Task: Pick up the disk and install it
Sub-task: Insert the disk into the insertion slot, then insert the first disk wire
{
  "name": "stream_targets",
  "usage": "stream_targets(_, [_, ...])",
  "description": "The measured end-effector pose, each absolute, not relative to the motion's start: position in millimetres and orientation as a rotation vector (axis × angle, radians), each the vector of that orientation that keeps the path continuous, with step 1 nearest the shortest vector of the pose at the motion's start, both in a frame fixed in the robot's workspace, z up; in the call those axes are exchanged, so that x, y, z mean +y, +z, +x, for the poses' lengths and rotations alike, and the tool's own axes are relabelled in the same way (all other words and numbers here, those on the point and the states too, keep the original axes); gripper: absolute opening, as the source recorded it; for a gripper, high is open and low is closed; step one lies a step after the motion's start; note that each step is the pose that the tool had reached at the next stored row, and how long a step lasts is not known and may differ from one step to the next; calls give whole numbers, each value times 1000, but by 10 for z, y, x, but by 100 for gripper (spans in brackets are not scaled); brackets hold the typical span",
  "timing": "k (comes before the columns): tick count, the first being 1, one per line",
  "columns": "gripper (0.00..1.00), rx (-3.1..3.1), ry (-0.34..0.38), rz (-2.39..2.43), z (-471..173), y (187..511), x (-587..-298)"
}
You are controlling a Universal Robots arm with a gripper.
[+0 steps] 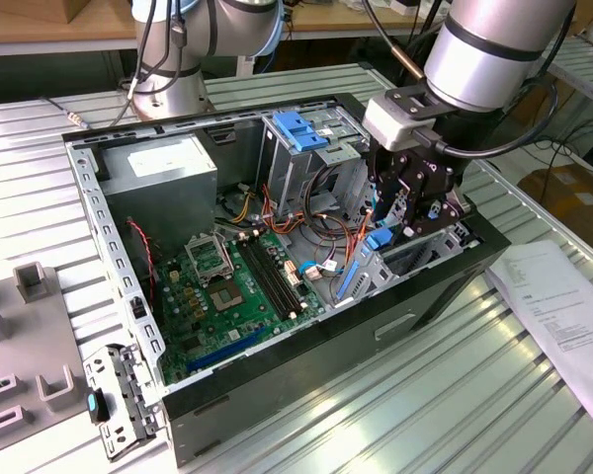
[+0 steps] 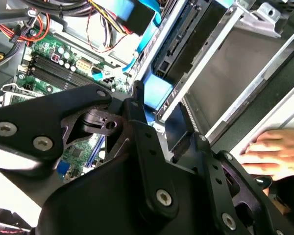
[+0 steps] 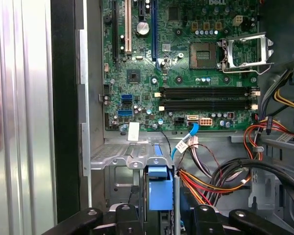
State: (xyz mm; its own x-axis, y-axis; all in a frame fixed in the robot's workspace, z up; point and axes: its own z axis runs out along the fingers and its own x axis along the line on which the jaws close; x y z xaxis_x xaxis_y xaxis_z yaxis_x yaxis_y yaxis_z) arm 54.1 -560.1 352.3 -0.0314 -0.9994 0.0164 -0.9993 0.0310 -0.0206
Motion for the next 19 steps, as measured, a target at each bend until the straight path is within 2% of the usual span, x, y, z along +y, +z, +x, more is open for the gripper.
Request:
stream_targets(2, [43,2254,-41,-2184,541,3522,-5601])
stream_targets(4, [30,2254,-41,-2185,541,3521,-5601])
stream_targets(5, [18,2254,-41,-2184,542,3521,-5601])
stream_targets(6, [12,2254,-41,-2184,541,3520,-5601])
stream_targets(19, [11,2254,-41,-2184,567,3519,-5601])
